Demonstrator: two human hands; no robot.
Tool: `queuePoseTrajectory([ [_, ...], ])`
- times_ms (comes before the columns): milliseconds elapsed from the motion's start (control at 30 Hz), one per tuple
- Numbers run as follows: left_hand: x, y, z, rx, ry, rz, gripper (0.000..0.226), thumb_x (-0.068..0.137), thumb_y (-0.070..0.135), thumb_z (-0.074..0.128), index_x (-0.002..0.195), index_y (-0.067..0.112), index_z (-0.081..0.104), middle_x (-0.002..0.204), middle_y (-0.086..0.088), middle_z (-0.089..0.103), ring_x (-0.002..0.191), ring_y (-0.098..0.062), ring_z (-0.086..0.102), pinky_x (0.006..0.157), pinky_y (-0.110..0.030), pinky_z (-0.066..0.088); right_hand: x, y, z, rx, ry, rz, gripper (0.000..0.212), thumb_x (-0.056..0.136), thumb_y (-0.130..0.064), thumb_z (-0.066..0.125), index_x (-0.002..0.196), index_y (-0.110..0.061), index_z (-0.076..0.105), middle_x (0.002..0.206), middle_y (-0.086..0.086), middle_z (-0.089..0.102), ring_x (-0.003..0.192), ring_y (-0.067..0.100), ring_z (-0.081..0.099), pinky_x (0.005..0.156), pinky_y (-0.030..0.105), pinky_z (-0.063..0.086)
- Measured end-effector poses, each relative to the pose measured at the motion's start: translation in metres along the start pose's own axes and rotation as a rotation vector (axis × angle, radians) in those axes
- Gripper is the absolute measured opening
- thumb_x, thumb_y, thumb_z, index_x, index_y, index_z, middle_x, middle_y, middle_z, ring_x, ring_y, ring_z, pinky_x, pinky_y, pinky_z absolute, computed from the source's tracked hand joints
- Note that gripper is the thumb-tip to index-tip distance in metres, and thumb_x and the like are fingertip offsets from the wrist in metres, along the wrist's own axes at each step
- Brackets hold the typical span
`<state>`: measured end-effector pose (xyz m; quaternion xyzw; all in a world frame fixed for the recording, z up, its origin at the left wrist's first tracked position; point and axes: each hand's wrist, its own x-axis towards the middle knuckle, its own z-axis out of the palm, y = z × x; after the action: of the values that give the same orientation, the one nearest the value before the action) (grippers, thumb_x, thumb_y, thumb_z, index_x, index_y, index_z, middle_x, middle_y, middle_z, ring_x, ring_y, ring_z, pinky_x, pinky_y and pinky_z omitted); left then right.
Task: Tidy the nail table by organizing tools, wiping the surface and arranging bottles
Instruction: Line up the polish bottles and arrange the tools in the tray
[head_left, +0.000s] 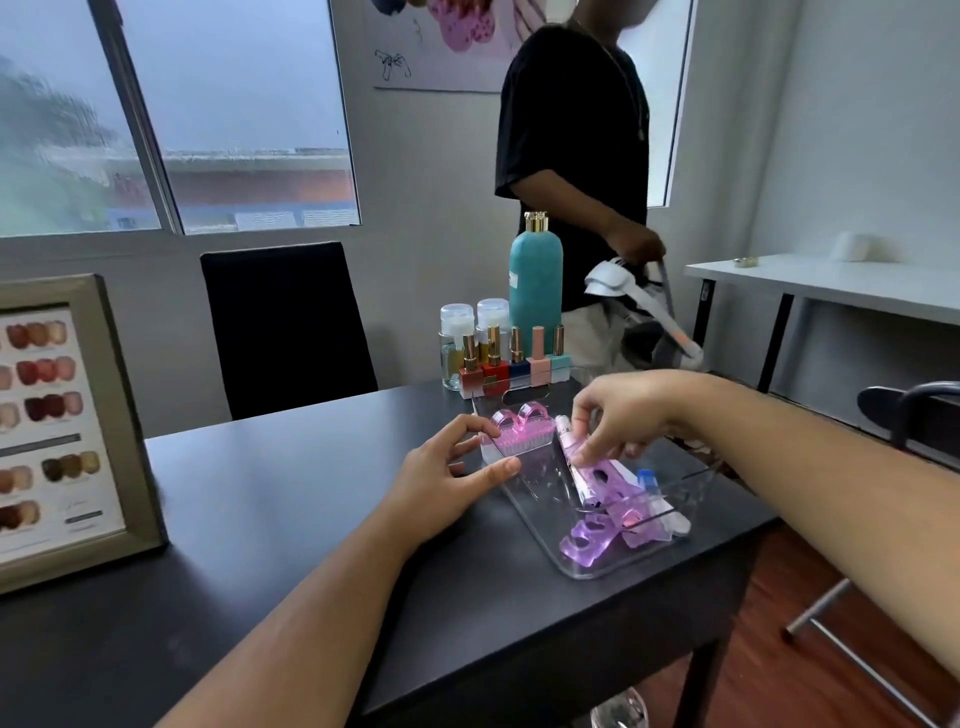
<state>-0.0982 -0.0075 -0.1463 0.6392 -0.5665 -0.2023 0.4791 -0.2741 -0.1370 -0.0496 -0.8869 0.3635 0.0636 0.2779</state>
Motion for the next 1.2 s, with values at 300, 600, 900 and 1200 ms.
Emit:
queuePoseTrajectory([
  [300, -0.002, 0.0, 0.0, -0.022, 0.003, 0.02, 0.044, 0.06, 0.066, 0.067, 0.097, 0.044, 0.057, 0.125, 0.015, 0.058, 0.122, -0.004, 0.05, 0.102, -0.028, 0.043, 0.031, -0.038, 0.012, 0.064, 0.123, -0.1, 0.01, 0.081, -0.018, 0.073, 0.085, -0.01, 0.066, 0.069, -0.001, 0.066, 0.059, 0.008, 0.06, 0.051, 0.018, 0.048],
  [600, 0.0, -0.002, -0.001, -0.006, -0.011, 0.017, 0.05, 0.057, 0.066, 0.068, 0.101, 0.047, 0.054, 0.126, 0.018, 0.055, 0.121, -0.004, 0.049, 0.099, -0.024, 0.041, 0.02, -0.044, 0.023, -0.203, -0.049, -0.004, 0.039, 0.077, -0.022, 0.077, 0.108, -0.001, 0.065, 0.094, 0.007, 0.073, 0.073, 0.013, 0.069, 0.068, 0.024, 0.057],
  [900, 0.0, -0.002, -0.003, 0.013, -0.035, 0.016, 0.059, 0.051, 0.061, 0.075, 0.103, 0.047, 0.051, 0.118, 0.026, 0.052, 0.121, -0.002, 0.046, 0.093, -0.014, 0.04, 0.012, -0.043, 0.035, -0.388, -0.062, -0.118, 0.043, 0.063, -0.02, 0.086, 0.086, -0.022, 0.05, 0.085, -0.003, 0.058, 0.081, 0.017, 0.055, 0.073, 0.032, 0.05],
  [1200, 0.0, -0.002, -0.004, -0.022, -0.026, 0.01, 0.063, 0.049, 0.057, 0.079, 0.105, 0.04, 0.053, 0.13, 0.013, 0.054, 0.126, -0.008, 0.047, 0.104, -0.028, 0.041, -0.011, -0.037, 0.007, -0.434, -0.146, -0.171, 0.027, 0.075, -0.018, 0.078, 0.097, -0.014, 0.063, 0.093, -0.003, 0.068, 0.085, 0.015, 0.061, 0.084, 0.032, 0.051],
])
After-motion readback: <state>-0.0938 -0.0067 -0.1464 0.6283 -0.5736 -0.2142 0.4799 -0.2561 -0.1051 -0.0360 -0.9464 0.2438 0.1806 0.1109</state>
